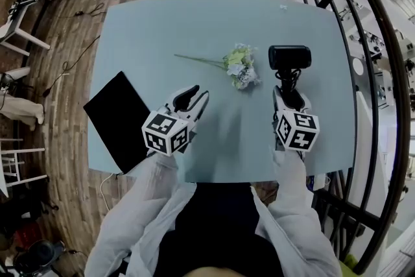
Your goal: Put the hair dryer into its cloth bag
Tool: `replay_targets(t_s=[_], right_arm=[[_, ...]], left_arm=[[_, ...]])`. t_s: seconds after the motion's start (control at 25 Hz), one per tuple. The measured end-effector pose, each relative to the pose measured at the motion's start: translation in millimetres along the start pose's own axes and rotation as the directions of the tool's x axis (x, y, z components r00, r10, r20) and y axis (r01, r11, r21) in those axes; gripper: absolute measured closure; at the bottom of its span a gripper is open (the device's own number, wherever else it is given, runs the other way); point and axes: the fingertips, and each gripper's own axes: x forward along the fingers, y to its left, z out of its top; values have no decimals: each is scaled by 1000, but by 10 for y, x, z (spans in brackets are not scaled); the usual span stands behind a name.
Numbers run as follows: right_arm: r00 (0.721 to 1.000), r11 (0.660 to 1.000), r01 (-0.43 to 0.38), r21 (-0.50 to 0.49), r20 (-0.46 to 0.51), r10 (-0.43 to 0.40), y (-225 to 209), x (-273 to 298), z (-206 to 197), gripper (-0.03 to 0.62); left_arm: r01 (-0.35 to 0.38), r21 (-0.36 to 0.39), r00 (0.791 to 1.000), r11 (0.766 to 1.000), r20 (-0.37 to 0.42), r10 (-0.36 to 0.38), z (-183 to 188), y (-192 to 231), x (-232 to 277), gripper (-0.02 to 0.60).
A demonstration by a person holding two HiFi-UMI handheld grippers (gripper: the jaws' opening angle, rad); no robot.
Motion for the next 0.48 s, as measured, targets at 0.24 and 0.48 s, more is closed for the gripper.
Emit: replay_targets(t_s=[0.24, 0.48], right_arm=[[1000, 1000, 2, -6, 4, -2, 382, -438, -165, 382], [1000, 1000, 2, -7, -5, -2, 828, -834, -484, 382]], left_arm=[[37, -14, 999, 999, 20, -36, -24, -166, -455, 446], [56, -10, 998, 998, 32, -56, -169, -244, -968, 446]])
